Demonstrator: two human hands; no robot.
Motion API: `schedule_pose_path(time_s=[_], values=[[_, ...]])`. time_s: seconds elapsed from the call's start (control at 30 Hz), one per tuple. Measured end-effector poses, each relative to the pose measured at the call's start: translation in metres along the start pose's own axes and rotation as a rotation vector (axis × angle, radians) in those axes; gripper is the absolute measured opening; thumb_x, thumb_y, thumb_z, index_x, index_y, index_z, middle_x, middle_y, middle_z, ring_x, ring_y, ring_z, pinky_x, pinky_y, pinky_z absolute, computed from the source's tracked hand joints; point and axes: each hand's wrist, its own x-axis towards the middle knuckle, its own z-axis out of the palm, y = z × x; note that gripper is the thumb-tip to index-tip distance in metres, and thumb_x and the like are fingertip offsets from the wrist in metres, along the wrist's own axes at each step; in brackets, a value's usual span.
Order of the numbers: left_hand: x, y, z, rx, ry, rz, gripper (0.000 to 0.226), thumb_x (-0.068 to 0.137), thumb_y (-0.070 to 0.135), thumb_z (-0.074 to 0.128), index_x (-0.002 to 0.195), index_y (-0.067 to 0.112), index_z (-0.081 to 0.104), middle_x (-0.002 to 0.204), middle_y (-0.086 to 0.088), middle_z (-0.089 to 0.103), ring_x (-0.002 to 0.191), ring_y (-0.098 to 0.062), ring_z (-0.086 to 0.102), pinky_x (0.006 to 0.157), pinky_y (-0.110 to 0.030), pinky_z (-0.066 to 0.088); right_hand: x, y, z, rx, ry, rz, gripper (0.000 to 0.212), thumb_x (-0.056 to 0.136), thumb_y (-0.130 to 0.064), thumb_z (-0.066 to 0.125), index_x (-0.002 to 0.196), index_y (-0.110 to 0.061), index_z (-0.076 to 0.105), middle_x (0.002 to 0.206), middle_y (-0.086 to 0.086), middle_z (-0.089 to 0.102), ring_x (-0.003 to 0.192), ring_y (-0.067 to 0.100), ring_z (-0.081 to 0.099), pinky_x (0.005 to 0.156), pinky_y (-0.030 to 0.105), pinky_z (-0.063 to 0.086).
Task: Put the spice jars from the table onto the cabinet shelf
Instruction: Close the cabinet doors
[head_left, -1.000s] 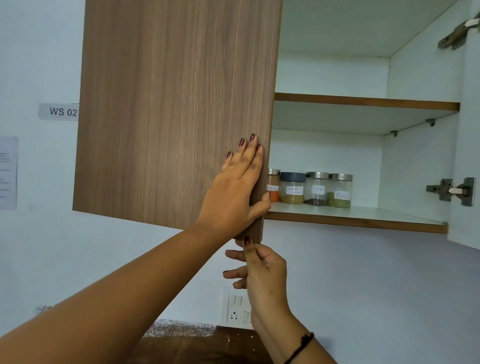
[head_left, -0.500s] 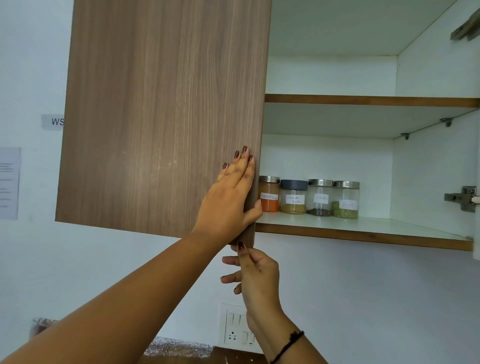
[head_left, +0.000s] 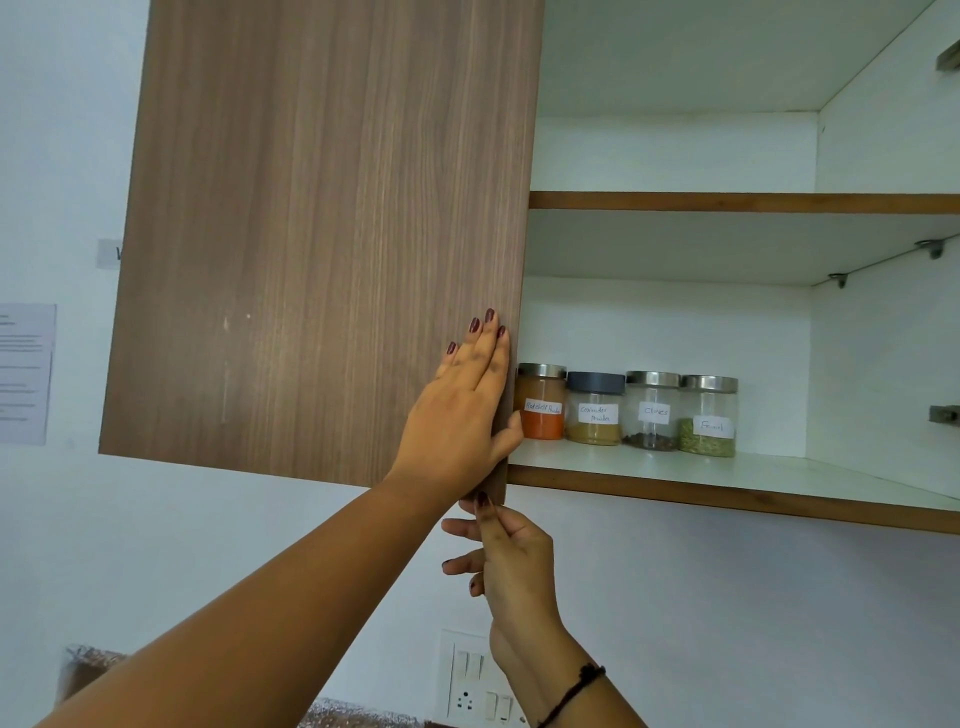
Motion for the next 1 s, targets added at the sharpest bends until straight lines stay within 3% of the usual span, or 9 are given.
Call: schedule_pose_path(time_s=[0.5,0.7,0.8,0.87,0.93,1.0], values=[[-0.008,0.003,-0.005,0.003,-0.057,-0.043,0.076,0.102,0.051,0.038,0.159,0.02,-0.002,0.168,0.001,-0.006,0.155,-0.017,0.001,0.115,-0.027,0.0,-0.015,-0.012,-0.024,-0.06,0.099,-0.075,0.02,0.098,-0.024,0.058,0.088,-0.019,0.075,0.077,0.0,0.074,0.059,0.015,0.067,0.05,0.024,0.048],[-0.041,0.018,-0.011,-0.187,-0.051,-0.015,0.061,0.104,0.042,0.039,0.158,0.024,0.018,0.167,0.003,0.012,0.154,-0.016,0.015,0.122,-0.033,0.012,-0.04,-0.045,-0.047,-0.086,0.192,-0.156,0.021,0.097,-0.024,0.058,0.086,-0.015,0.074,0.076,0.003,0.073,0.06,0.015,0.065,0.05,0.023,0.046],[-0.051,0.03,-0.02,-0.352,-0.025,-0.007,0.05,0.103,0.039,0.043,0.151,0.026,0.038,0.161,0.004,0.032,0.146,-0.016,0.035,0.114,-0.031,0.033,-0.058,-0.062,-0.056,-0.112,0.214,-0.212,0.021,0.097,-0.019,0.057,0.084,-0.013,0.073,0.076,0.005,0.072,0.059,0.015,0.063,0.049,0.023,0.044],[-0.054,0.039,-0.031,-0.547,0.007,-0.044,0.042,0.103,0.036,0.047,0.144,0.025,0.049,0.154,0.004,0.044,0.136,-0.013,0.045,0.106,-0.025,0.038,-0.073,-0.072,-0.061,-0.134,0.235,-0.255,0.021,0.097,-0.018,0.058,0.083,-0.011,0.073,0.074,0.004,0.072,0.058,0.015,0.063,0.048,0.023,0.044],[-0.055,0.05,-0.043,-0.795,0.024,-0.112,0.034,0.102,0.031,0.051,0.134,0.023,0.058,0.137,0.005,0.059,0.12,-0.006,0.054,0.097,-0.018,0.041,-0.09,-0.082,-0.067,-0.157,0.271,-0.297,0.021,0.096,-0.017,0.058,0.082,-0.01,0.073,0.071,0.003,0.071,0.057,0.015,0.062,0.048,0.023,0.043],[-0.057,0.064,-0.059,-1.048,0.002,-0.187,0.028,0.101,0.031,0.053,0.124,0.022,0.066,0.117,0.007,0.068,0.104,-0.003,0.061,0.088,-0.019,0.048,-0.107,-0.09,-0.074,-0.193,0.324,-0.353,0.021,0.096,-0.015,0.058,0.081,-0.01,0.072,0.07,0.003,0.07,0.056,0.014,0.062,0.047,0.023,0.043]])
